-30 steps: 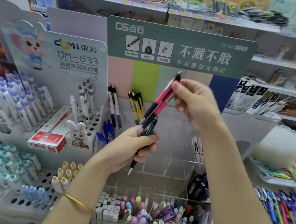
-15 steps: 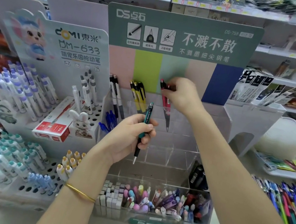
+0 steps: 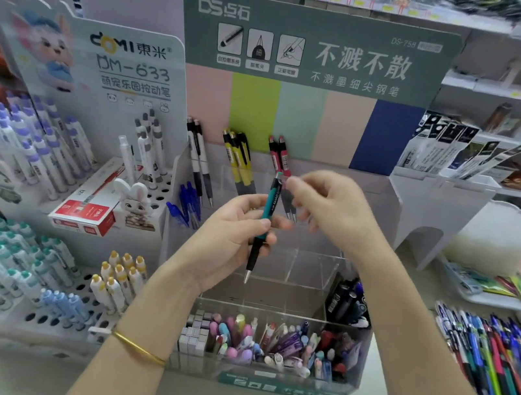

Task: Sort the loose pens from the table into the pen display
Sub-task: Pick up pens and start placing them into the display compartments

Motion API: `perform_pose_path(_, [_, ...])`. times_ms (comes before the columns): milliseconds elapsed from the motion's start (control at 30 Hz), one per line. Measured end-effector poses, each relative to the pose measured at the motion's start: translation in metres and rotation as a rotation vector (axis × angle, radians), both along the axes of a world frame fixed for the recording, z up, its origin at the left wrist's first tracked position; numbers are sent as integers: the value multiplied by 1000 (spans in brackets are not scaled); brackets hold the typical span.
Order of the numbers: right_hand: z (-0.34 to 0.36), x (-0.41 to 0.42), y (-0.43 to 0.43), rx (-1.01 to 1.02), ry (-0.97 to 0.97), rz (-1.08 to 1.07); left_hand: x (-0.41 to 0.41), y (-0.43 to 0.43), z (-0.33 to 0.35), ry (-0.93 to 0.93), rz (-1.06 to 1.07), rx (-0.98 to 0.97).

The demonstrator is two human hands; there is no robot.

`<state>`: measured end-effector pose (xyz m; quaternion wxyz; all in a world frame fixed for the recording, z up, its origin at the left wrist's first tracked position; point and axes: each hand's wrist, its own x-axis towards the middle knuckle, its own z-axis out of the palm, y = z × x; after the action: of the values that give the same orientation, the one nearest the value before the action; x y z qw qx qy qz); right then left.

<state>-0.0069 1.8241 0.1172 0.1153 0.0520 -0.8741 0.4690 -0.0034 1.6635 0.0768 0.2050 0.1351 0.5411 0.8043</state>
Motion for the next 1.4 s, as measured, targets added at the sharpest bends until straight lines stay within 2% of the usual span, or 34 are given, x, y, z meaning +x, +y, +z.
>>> perform_pose_path(133, [-20,18,5,-144,-78,110,11,17,-8,8,18,-58])
perform_pose_path(233, [-28,21,15,-174,-63,72,18,26,-16,5,10,-127])
perform_pose_path(300, [-23,17,26,-299,17,-35,20,30,-19,4,17,-176])
perform_pose_path(400, [1,6,44,-534,245,-240,21,32,-23,-35,68,-175])
perform_pose_path(467, [16,-5,54,-545,380,-327,21,34,-21,-40,106,-173])
perform_pose_path(567, [19,-29,56,-314,439,-327,19,41,-16,-38,156,-166])
perform_pose_path(733, [0,-59,53,357,200,-322,21,53,-13,-36,215,-186])
perform_pose_path(833, [-6,-67,46,488,116,-310,24,55,-15,-37,220,-202])
perform_pose_path(933, [-10,-68,46,412,193,-367,24,56,-15,-21,191,-215])
perform_pose_path(1067, [-5,-38,68,77,280,-313,17,69,-9,34,85,-227])
perform_pose_path(1167, [-9,6,100,-54,299,-349,16,95,-7,63,-58,-194])
perform_pose_path(1400, [-69,98,226,-179,31,-666,37,195,-25,42,-359,-200])
